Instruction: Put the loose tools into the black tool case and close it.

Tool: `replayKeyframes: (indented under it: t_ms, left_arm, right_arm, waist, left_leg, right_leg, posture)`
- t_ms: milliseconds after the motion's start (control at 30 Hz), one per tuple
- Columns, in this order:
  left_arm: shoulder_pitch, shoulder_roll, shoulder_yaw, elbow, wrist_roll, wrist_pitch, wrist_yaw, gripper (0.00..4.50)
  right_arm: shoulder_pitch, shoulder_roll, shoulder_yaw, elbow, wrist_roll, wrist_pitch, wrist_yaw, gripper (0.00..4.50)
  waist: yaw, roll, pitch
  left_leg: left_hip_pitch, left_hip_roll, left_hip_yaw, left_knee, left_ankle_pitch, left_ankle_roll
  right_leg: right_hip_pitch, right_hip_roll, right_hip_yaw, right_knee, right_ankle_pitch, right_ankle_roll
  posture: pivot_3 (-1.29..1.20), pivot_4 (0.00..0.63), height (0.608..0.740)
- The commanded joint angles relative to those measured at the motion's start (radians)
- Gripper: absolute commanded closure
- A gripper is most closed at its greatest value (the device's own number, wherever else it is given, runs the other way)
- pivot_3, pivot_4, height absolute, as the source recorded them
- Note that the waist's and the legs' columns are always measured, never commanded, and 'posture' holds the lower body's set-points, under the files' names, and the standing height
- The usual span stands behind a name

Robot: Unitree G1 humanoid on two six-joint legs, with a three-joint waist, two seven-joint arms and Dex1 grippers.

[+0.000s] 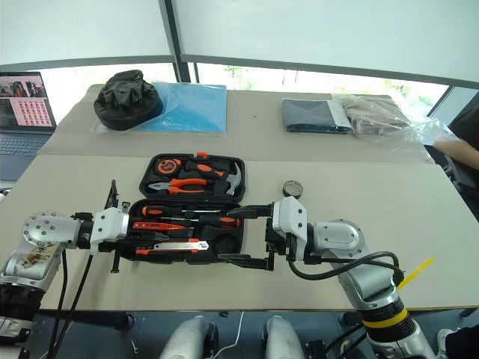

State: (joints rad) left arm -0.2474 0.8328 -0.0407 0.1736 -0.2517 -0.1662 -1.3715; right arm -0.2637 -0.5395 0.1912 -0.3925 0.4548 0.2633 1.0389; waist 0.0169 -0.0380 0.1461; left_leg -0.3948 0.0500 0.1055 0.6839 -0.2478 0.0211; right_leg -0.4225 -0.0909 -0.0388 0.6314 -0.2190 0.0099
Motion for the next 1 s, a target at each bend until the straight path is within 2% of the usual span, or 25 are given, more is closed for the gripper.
replayKeyframes:
  t_ms: [33,233,400,467,567,700,800,900,1000]
  left_arm:
    - [0.035,-0.016,-0.077,0.038,0.086,0.037,0.027,4.48]
    - [0.031,-0.038,-0.084,0.067,0.093,0.005,0.049,4.48]
    - [0.028,-0.065,-0.010,0.058,0.007,-0.030,0.056,4.48]
    - [0.036,-0.068,0.070,0.005,-0.091,0.037,0.075,4.48]
    - [0.059,-0.049,0.178,-0.084,-0.195,0.154,0.133,3.77]
    - [0.132,0.003,0.329,-0.113,-0.356,0.348,0.129,2.33]
    - [0.155,0.004,0.374,-0.134,-0.406,0.360,0.083,1.13]
    - [0.122,-0.025,0.399,-0.218,-0.530,0.469,0.106,0.10]
    - [0.077,-0.074,0.401,-0.272,-0.613,0.535,0.145,0.10]
  right_arm:
    - [-0.026,0.009,-0.006,-0.005,0.008,-0.011,0.003,0.00]
    - [-0.034,0.011,-0.010,0.011,0.002,-0.025,0.011,0.00]
    - [-0.018,0.011,-0.038,0.013,0.007,-0.050,0.004,0.00]
    - [0.026,0.011,-0.116,0.012,0.043,-0.054,-0.033,0.00]
    - [0.122,-0.010,-0.242,0.009,0.076,-0.052,-0.078,0.00]
    - [0.307,-0.014,-0.421,0.022,0.055,-0.124,-0.134,0.00]
    - [0.380,0.015,-0.490,0.058,0.026,-0.198,-0.175,0.00]
    - [0.442,0.049,-0.540,0.105,0.003,-0.261,-0.213,0.00]
    - [0.462,0.076,-0.560,0.150,-0.009,-0.303,-0.243,0.00]
  waist:
    - [-0.001,0.004,-0.002]
    - [0.003,0.015,-0.009]
    - [0.008,0.016,-0.010]
    - [0.009,0.016,-0.010]
    - [0.008,0.012,-0.007]
    - [0.000,0.011,-0.007]
    - [-0.007,0.011,-0.007]
    - [-0.008,0.011,-0.006]
    - [-0.003,0.011,-0.006]
  left_leg:
    - [0.001,0.000,0.000,0.000,0.000,0.000]
    - [0.002,0.000,0.000,0.000,0.000,0.000]
    - [0.002,0.000,0.000,0.000,0.000,0.000]
    - [0.002,0.000,0.000,0.000,0.000,0.000]
    - [-0.004,0.000,-0.002,0.000,0.000,0.001]
    - [-0.006,-0.001,-0.010,-0.001,-0.001,0.002]
    - [-0.004,-0.001,-0.010,-0.003,-0.002,0.001]
    - [-0.004,-0.001,-0.010,-0.003,-0.002,0.000]
    - [-0.002,-0.001,-0.011,-0.003,-0.001,0.000]
  right_leg:
    - [0.000,0.000,0.000,0.000,-0.001,0.002]
    - [0.001,-0.001,0.001,0.000,-0.001,0.002]
    - [0.001,-0.001,0.001,0.000,-0.001,0.002]
    - [0.001,-0.001,0.001,0.000,-0.001,0.002]
    - [-0.003,-0.001,0.000,-0.001,0.001,0.000]
    - [-0.004,0.000,-0.001,-0.002,0.002,-0.002]
    - [-0.003,0.000,0.000,-0.002,0.000,-0.001]
    - [-0.002,0.000,0.000,-0.002,-0.004,0.005]
    - [0.000,0.000,0.000,-0.002,-0.004,0.005]
  posture:
    - [0.00,0.150,0.740]
    - [0.00,0.150,0.740]
    - [0.00,0.150,0.740]
    - [0.00,0.150,0.740]
    - [0.00,0.150,0.740]
    - [0.00,0.150,0.740]
    - [0.00,0.150,0.740]
    - [0.00,0.150,0.740]
    - [0.00,0.150,0.740]
